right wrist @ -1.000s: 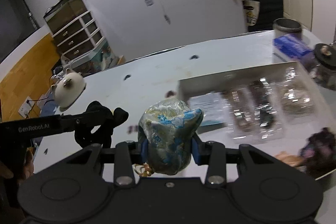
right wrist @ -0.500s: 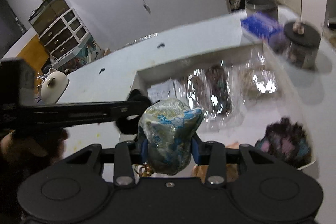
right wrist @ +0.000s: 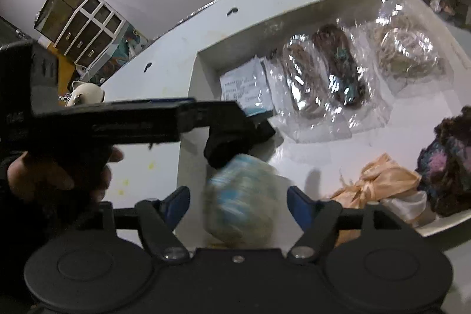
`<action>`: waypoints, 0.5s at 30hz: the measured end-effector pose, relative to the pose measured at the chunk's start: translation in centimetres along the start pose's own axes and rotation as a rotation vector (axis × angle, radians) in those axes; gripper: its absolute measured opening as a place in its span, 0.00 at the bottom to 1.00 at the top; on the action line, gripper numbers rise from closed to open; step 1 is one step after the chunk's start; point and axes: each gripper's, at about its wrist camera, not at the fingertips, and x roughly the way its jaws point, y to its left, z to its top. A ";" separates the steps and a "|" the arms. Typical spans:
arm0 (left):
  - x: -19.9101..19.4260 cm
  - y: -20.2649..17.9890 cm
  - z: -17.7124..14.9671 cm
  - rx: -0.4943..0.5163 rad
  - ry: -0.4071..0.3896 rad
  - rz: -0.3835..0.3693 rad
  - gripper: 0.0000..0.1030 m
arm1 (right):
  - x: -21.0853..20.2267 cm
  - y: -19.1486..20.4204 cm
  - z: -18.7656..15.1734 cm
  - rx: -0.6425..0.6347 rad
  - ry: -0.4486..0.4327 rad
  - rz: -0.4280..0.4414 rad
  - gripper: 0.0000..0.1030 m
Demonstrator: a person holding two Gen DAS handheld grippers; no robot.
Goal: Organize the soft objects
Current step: 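Lower both items into the white box and open both tools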
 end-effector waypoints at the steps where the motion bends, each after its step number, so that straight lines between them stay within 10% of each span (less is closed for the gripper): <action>1: -0.3 0.0 0.0 -0.005 -0.004 0.002 0.79 | -0.2 0.1 0.1 -0.008 -0.007 -0.004 0.72; 7: -1.9 -0.2 -0.3 -0.041 -0.044 0.013 0.79 | -0.9 0.0 0.5 -0.044 -0.020 -0.029 0.71; 15: -3.2 -0.8 -0.6 -0.082 -0.073 0.057 0.79 | -0.2 0.1 0.8 -0.103 0.014 0.009 0.35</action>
